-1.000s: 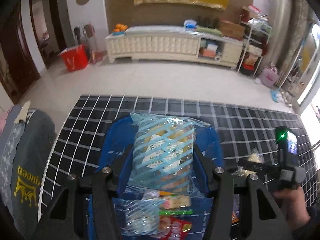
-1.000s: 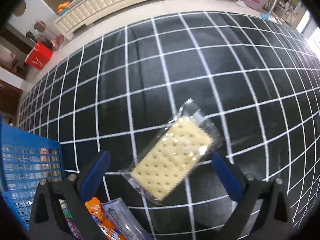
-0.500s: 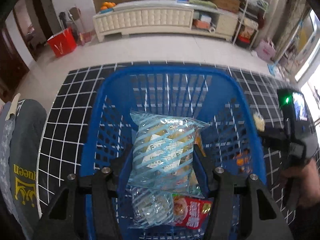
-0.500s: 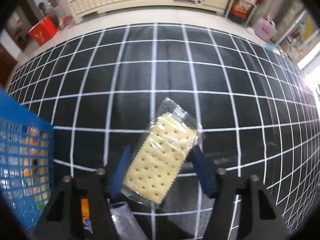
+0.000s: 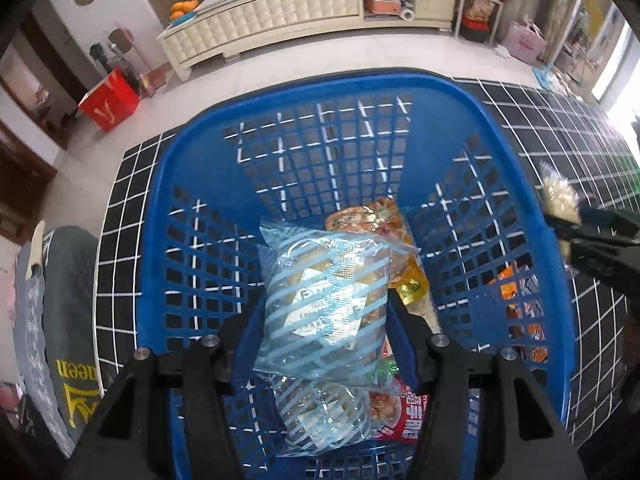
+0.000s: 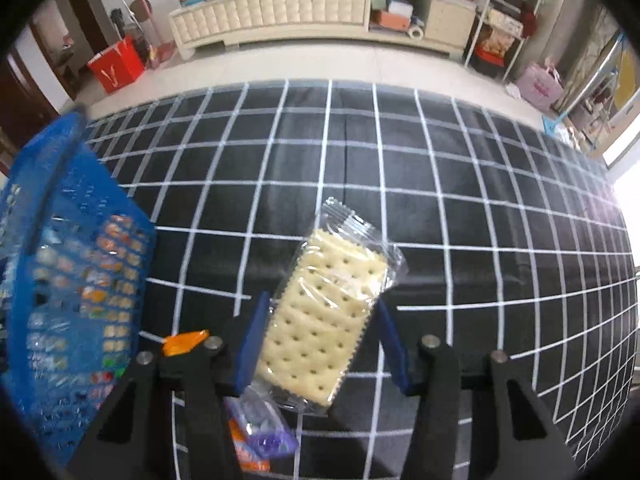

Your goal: Organize snacks

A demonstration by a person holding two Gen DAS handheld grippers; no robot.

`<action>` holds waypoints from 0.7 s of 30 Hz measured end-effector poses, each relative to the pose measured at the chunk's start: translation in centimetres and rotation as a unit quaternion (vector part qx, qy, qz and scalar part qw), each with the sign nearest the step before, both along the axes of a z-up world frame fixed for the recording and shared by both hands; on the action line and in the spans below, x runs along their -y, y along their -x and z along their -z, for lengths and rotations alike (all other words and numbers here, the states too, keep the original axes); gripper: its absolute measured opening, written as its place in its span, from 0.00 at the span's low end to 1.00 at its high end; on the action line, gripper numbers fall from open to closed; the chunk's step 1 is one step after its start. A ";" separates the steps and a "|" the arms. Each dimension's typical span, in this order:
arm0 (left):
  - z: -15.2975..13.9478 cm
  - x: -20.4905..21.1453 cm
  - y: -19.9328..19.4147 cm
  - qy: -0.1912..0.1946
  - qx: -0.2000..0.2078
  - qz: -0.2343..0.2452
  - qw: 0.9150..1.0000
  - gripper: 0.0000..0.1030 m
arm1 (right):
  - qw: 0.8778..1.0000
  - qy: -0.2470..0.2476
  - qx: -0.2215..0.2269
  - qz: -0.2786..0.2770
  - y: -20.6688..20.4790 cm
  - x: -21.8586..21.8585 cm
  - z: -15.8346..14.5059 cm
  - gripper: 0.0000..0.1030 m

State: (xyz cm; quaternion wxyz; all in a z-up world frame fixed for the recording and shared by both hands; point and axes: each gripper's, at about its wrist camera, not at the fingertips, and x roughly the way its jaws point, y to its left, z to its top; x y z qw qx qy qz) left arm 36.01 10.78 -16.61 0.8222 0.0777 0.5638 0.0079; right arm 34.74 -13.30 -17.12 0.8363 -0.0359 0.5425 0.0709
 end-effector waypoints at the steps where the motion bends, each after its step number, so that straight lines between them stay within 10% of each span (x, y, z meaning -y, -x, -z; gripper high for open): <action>1: 0.3 0.2 -0.1 -0.006 -0.003 0.010 1.000 0.53 | 1.000 -0.003 0.007 -0.002 0.4 0.1 -0.6 0.56; 21: -1.3 -0.2 -0.1 0.032 -0.014 0.006 0.999 0.68 | 0.989 -0.056 0.115 -0.072 7.3 -0.9 -10.9 0.56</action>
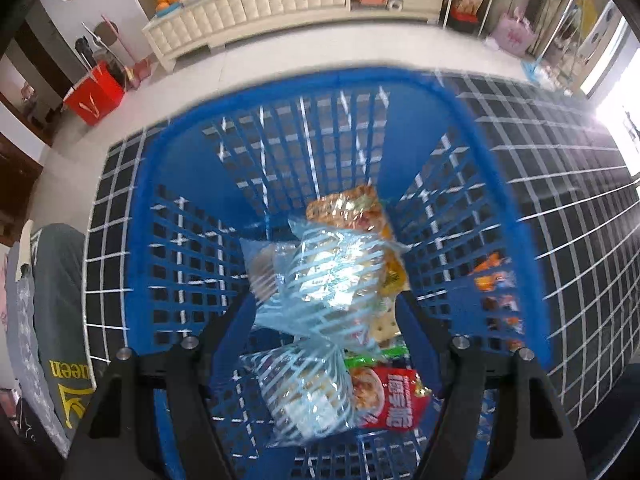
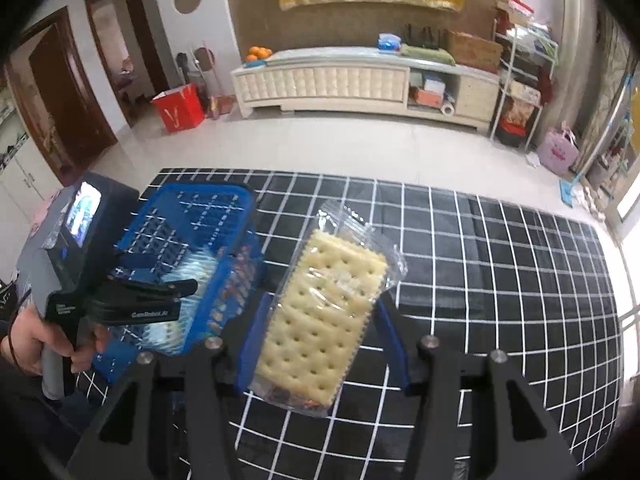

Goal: Organize snacks
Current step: 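Carry the cracker pack over the basket and open the right gripper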

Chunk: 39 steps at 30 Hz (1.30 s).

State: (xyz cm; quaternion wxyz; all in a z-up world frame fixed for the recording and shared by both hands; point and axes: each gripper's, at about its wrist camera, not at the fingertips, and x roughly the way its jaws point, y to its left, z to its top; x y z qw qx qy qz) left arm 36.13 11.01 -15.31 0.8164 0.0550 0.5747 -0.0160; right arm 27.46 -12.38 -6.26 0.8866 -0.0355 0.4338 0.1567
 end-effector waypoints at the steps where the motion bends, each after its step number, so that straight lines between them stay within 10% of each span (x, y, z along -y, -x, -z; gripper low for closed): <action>1: -0.9 -0.1 0.6 0.001 0.011 0.003 1.000 0.68 | 1.000 0.002 0.005 -0.006 0.2 -0.6 -0.3 0.56; 15: -10.7 -7.4 10.6 -0.006 0.154 -0.008 0.988 0.68 | 0.995 0.003 0.002 -0.097 1.2 -10.5 -0.6 0.56; 30: -6.4 -15.9 14.2 0.078 0.189 -0.093 0.974 0.99 | 0.983 0.133 -0.071 -0.107 0.1 -18.1 7.0 0.56; 39: -4.7 -16.5 14.5 0.090 0.191 -0.111 0.971 1.00 | 0.968 0.193 -0.107 -0.120 0.5 -18.8 9.7 0.56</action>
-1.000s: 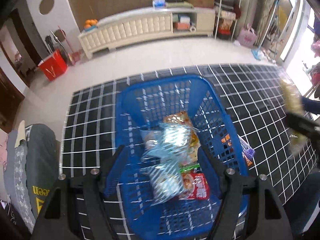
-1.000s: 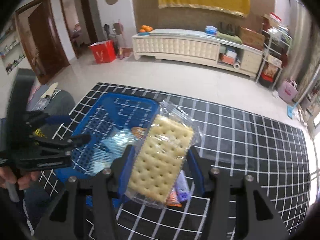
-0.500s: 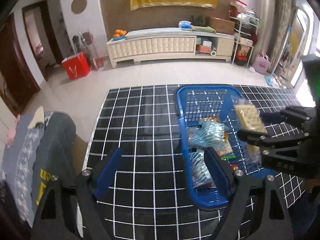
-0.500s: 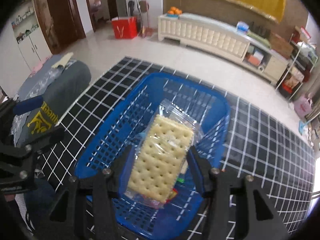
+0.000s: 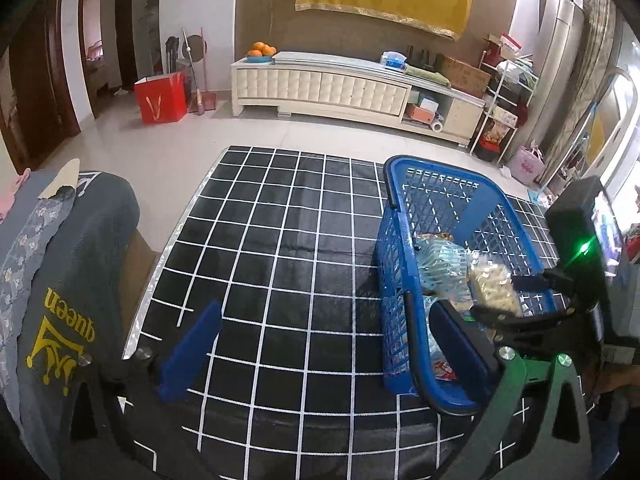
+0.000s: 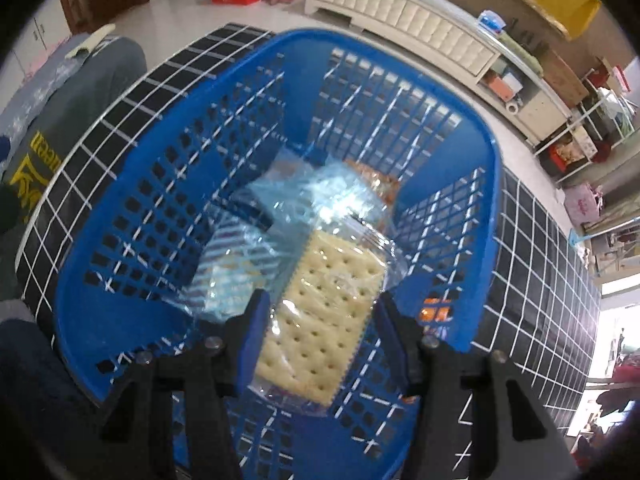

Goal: Organize snacks
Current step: 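Carry the cracker pack over the basket and open the right gripper, then move both grippers back toward the orange bar and purple gum pack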

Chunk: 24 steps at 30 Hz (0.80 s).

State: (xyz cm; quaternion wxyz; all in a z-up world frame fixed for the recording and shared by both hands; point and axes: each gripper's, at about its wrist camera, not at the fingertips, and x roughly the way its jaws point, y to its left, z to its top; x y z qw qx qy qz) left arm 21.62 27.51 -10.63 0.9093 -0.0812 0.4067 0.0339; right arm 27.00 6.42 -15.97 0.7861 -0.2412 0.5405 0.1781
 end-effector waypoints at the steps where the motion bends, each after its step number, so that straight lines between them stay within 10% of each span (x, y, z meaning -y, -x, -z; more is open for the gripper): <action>1: -0.1 0.0 0.2 0.003 0.003 0.000 1.000 1.00 | 1.000 0.004 -0.003 -0.004 0.2 0.0 0.1 0.56; 9: -0.9 0.4 1.0 -0.008 0.008 -0.007 1.000 1.00 | 1.000 -0.012 -0.020 -0.009 1.2 1.0 -0.3 0.70; 13: -1.7 1.8 1.2 -0.063 0.012 -0.027 0.998 1.00 | 0.999 -0.041 0.000 -0.001 2.0 1.9 -2.2 0.77; 24: -6.1 7.4 2.3 -0.060 0.057 0.019 0.996 1.00 | 0.986 -0.129 0.096 0.049 4.1 10.8 -10.4 0.77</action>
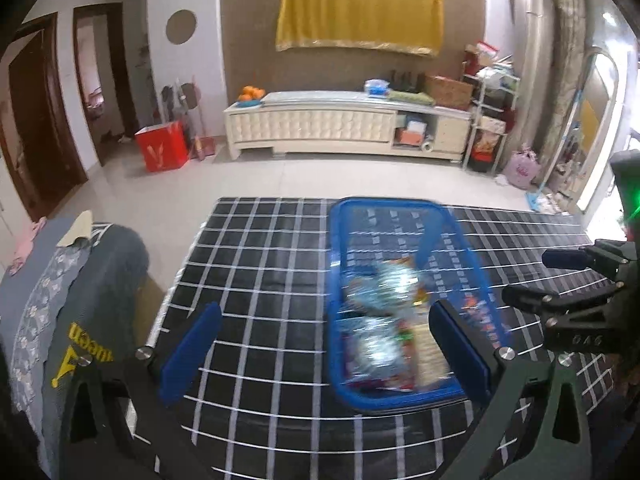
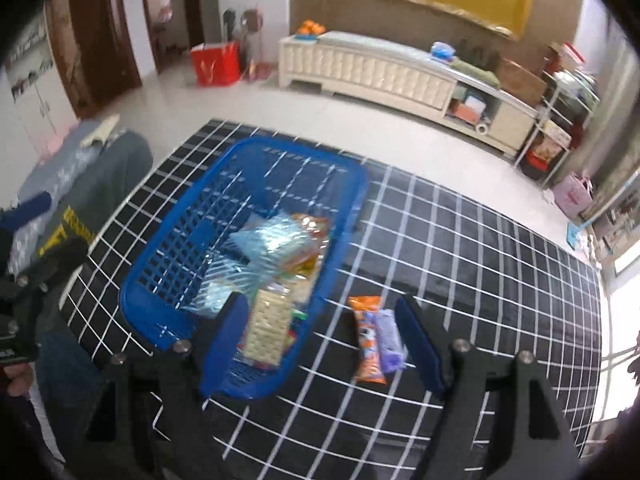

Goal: Organize snacks
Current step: 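Move both grippers back toward the orange bar and purple gum pack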

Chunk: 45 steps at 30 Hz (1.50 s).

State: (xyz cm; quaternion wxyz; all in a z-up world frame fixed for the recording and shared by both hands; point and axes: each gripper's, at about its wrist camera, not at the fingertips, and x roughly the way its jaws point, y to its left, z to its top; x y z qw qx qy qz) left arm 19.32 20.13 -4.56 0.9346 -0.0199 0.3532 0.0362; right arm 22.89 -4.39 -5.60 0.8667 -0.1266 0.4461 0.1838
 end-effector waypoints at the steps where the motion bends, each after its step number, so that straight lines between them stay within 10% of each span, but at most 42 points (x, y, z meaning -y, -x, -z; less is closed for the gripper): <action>1: -0.2 0.6 0.1 0.002 0.002 0.003 1.000 1.00 | 1.000 -0.002 0.003 0.002 0.3 0.6 -0.3 0.77; 28: 3.5 19.8 -3.9 -0.005 -0.076 0.093 0.993 1.00 | 0.995 -0.028 0.026 0.094 0.8 20.0 3.7 1.00; 42: 10.1 24.6 -6.8 0.012 -0.108 0.015 0.994 0.99 | 0.994 -0.044 0.029 0.098 0.4 24.3 6.8 1.00; 45: 11.2 24.6 -7.2 0.017 -0.118 0.011 0.993 0.71 | 0.992 -0.056 0.022 0.107 -0.2 25.2 7.7 1.00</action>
